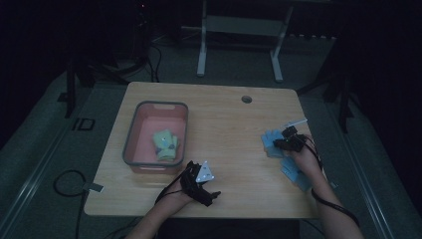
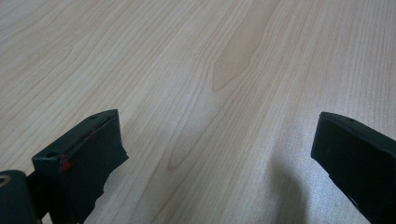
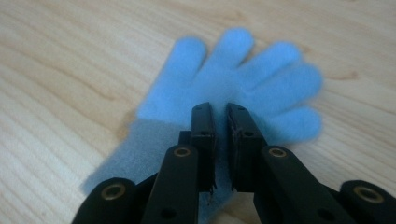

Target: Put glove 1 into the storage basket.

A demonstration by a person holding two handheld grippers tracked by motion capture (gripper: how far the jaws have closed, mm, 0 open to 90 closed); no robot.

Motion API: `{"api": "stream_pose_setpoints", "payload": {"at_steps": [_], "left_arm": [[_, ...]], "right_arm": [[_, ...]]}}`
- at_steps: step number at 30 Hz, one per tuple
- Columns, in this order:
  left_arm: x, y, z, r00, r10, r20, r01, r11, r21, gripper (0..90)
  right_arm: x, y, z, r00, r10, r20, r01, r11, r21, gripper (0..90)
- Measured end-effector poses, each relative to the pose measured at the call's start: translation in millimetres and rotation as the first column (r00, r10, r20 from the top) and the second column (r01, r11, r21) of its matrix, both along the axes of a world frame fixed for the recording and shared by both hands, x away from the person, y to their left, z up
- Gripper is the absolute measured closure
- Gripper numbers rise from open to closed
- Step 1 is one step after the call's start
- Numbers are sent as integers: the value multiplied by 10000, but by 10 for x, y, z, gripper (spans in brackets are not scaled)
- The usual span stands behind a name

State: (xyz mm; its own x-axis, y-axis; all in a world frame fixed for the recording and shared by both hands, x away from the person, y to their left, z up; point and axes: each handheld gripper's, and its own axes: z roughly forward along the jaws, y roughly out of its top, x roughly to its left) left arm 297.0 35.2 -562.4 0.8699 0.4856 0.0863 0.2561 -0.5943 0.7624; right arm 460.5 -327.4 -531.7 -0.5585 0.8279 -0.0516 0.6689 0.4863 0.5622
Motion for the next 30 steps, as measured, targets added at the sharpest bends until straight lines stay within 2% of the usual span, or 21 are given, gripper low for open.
{"api": "stream_pose_setpoints", "payload": {"at_steps": [3,10,15,18,21,25,28,30], "left_arm": [[9,6,-13,10000,85,-38,-85,10000,3,26],[14,10,-12,10000,70,-66,-70,10000,-20,26],[24,13,-26,10000,43,-75,-43,10000,2,26],[22,12,-23,10000,26,-63,-27,10000,-26,26],[19,8,-22,10000,15,-41,-15,10000,8,26],[17,5,-20,10000,-13,-5,13,10000,49,26],[12,2,-20,10000,-28,-4,28,10000,47,26],[11,3,-19,10000,-35,-2,35,10000,55,26]], "right_arm": [[-18,28,89,9999,-116,123,116,9999,16,834],[-129,129,333,9997,-112,224,97,9978,653,835],[-305,262,476,9989,-161,444,114,9944,1049,837],[-423,371,549,9982,-51,601,-6,9955,952,837],[-522,456,646,9970,-45,768,-47,9929,1189,836],[-612,566,725,9956,119,932,-239,9914,1284,836],[-724,720,825,9925,297,1183,-457,9898,1350,836],[-746,749,843,9923,244,1216,-419,9886,1443,836]]}}
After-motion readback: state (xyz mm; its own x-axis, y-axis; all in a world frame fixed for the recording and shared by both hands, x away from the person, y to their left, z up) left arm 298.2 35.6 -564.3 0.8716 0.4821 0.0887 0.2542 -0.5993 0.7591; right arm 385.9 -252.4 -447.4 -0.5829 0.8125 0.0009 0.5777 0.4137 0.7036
